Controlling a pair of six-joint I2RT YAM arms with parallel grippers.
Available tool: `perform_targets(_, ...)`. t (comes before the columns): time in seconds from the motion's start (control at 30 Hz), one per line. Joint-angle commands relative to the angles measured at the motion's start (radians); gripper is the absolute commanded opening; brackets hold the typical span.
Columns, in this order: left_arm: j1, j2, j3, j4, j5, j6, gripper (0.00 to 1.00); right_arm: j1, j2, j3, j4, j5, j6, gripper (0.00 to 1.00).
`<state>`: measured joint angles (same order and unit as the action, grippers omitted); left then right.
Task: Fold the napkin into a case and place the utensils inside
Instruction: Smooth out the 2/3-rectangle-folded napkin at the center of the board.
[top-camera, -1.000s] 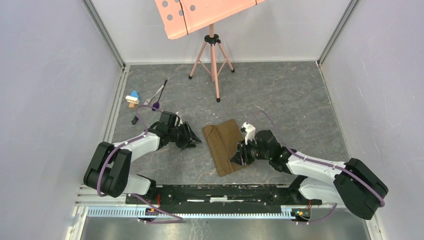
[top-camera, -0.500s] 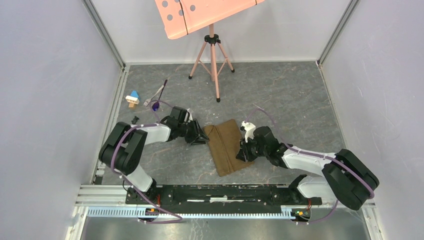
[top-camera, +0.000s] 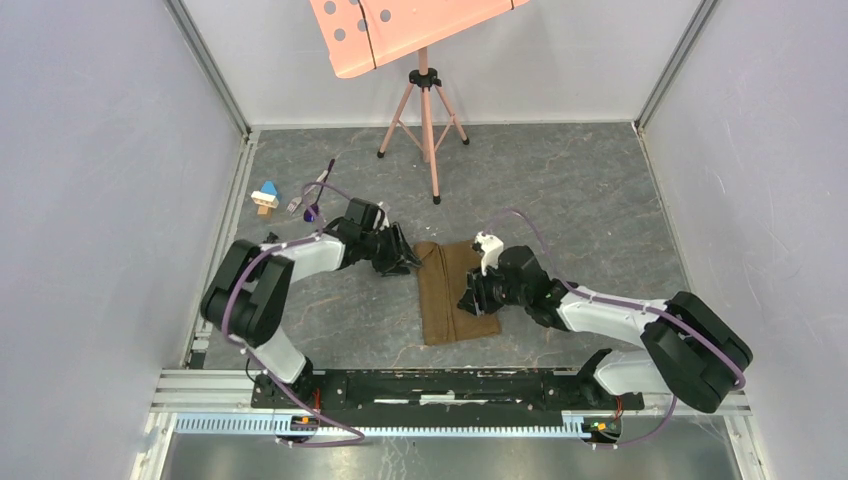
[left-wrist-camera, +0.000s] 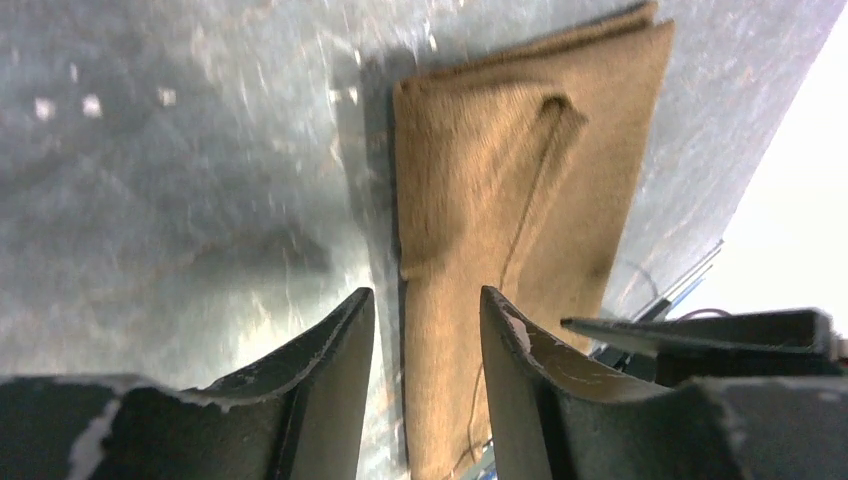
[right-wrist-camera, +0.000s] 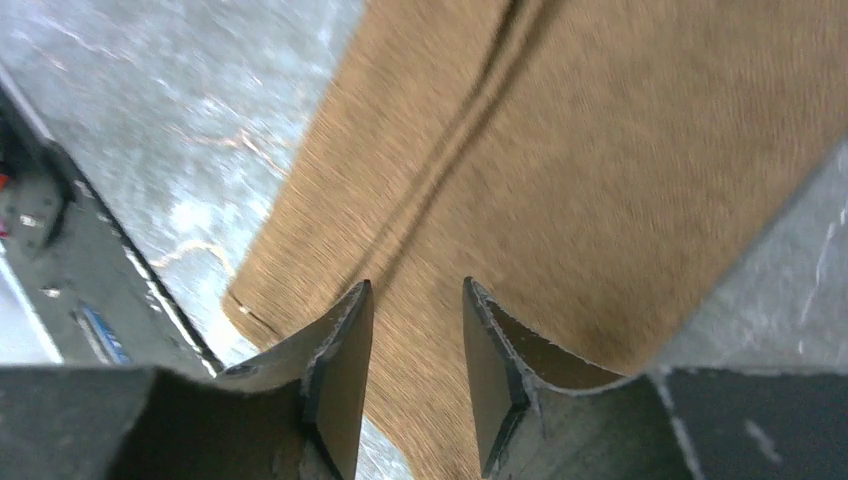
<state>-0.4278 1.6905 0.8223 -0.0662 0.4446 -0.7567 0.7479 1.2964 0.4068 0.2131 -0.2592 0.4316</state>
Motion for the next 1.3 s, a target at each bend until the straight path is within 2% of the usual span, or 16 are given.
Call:
perform_targets(0.0, -0.004, -0.173, -0.092, -0.061, 0.000, 0.041, 0.50, -0.027, 0.040, 0.121, 0.036, -0.073, -0.032, 0.46)
perform_targets(0.17, -0.039, -0.282, -0.241, 0.032, 0.119, -0.052, 0.35, -0.070, 0.227, 0.215, 0.266, -0.327, 0.126, 0.44)
perform_targets(0.33, -0.130, -0.325, -0.318, 0.122, 0.120, -0.118, 0.21, -0.070, 0.425, 0.317, 0.462, -0.482, 0.264, 0.39)
perform_targets(0.57, -0.221, -0.283, -0.412, 0.350, 0.126, -0.239, 0.17, -0.070, 0.586, 0.332, 0.653, -0.552, 0.372, 0.41)
perform_targets(0.73, -0.265, -0.228, -0.434, 0.408, 0.111, -0.260, 0.16, -0.089, 0.643, 0.332, 0.619, -0.499, 0.323, 0.44)
perform_targets(0.97, -0.309, -0.176, -0.475, 0.404, 0.043, -0.283, 0.15, -0.135, 0.738, 0.362, 0.568, -0.443, 0.273, 0.44)
perform_targets(1.27, -0.401, -0.226, -0.430, 0.248, -0.027, -0.234, 0.18, -0.172, 0.782, 0.424, 0.505, -0.410, 0.238, 0.44)
